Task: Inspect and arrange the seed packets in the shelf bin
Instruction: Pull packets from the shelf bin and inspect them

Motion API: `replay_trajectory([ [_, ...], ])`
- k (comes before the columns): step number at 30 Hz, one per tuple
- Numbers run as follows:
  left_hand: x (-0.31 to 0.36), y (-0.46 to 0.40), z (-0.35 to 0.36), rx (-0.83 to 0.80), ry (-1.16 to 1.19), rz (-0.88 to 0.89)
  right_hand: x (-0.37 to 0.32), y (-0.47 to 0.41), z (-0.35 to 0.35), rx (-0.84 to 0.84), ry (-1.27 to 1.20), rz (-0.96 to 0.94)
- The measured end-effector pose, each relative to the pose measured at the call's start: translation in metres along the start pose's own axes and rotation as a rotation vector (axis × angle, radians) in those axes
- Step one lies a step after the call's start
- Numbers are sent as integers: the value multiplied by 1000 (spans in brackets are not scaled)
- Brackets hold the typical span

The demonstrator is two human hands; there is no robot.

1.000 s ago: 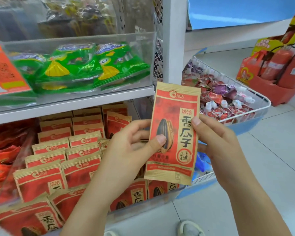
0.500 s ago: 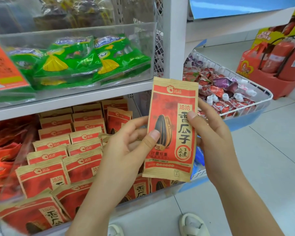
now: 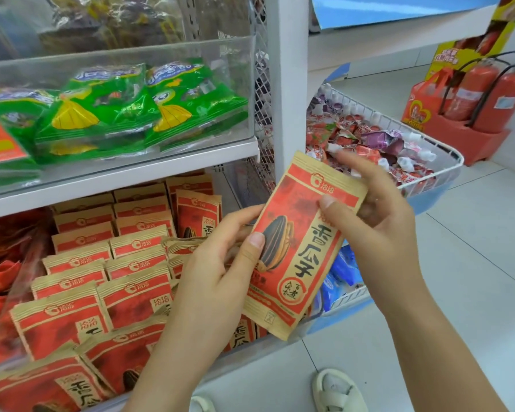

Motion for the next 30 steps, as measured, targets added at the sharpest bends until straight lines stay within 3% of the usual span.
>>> replay_trajectory([
  [11, -5, -1, -13, 131, 98, -50, -8, -6, -14, 71, 4, -11],
  [19, -2, -1, -22, 241, 90, -30, -1, -6, 11, -93, -230, 100],
  [30, 2, 3, -1, 7, 59, -68, -10, -3, 24, -13, -232, 53],
])
Point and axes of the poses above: each hand's wrist, its own y-axis away from the middle knuckle, its own z-axis out of the palm, x = y × z, the point moved 8 cm from there along -y, towards the middle knuckle, and after that the axes turned 4 degrees about -y, right-handed, at the moved point
